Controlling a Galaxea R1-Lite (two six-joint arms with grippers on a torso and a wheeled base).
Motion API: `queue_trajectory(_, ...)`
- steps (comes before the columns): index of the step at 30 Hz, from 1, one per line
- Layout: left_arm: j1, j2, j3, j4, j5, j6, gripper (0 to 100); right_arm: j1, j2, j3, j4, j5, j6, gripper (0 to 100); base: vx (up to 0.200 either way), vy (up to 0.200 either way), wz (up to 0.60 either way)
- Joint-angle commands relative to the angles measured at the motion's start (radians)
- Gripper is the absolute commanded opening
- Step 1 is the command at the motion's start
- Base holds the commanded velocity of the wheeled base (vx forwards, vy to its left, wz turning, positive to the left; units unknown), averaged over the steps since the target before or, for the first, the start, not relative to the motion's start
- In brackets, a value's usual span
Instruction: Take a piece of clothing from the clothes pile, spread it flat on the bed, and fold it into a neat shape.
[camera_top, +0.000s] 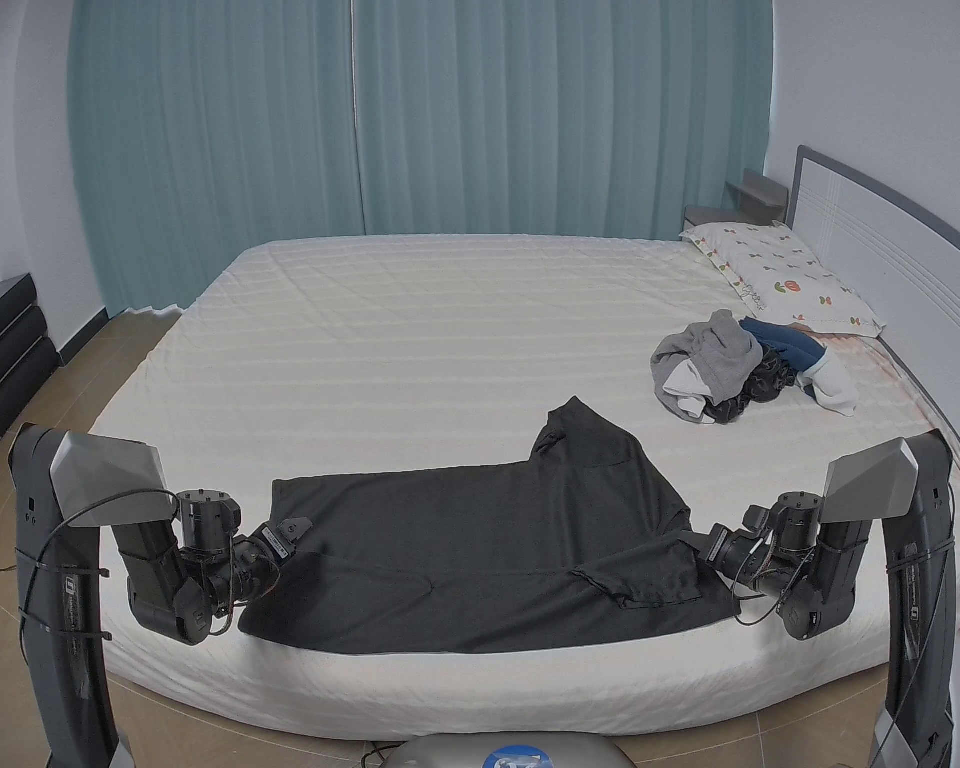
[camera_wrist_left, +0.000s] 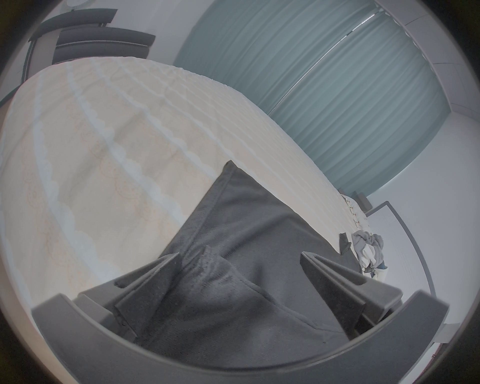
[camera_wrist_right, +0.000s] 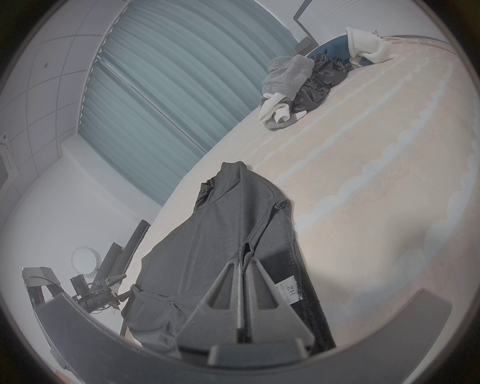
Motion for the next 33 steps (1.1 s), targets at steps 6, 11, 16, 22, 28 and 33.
queue_trajectory(6, 0.001, 0.015, -0.002, 0.000, 0.010, 0.006, 0, 0.004, 0.002, 0.002, -0.007, 0.001, 0.000, 0, 0.000, 0.000, 0.00)
queue_trajectory(11, 0.009, 0.012, 0.014, -0.011, 0.045, 0.005, 0, 0.005, -0.004, 0.003, -0.009, -0.001, 0.002, 0, 0.000, 0.000, 0.00)
queue_trajectory(16, 0.009, 0.005, 0.030, -0.014, 0.076, 0.000, 0, 0.005, -0.032, 0.022, -0.009, -0.001, 0.003, 0, 0.000, 0.000, 0.00)
queue_trajectory(22, 0.010, -0.057, 0.086, -0.014, 0.073, -0.007, 0, 0.004, -0.104, 0.083, -0.009, 0.002, 0.020, 0, 0.000, 0.000, 0.00)
queue_trajectory(28, 0.026, -0.097, 0.118, -0.014, 0.075, -0.010, 0, 0.004, -0.127, 0.109, -0.010, 0.007, 0.020, 0, 0.000, 0.000, 0.00)
queue_trajectory(33, 0.038, -0.140, 0.155, -0.014, 0.075, -0.010, 0, 0.004, -0.172, 0.146, -0.010, 0.028, 0.020, 0, 0.000, 0.000, 0.00)
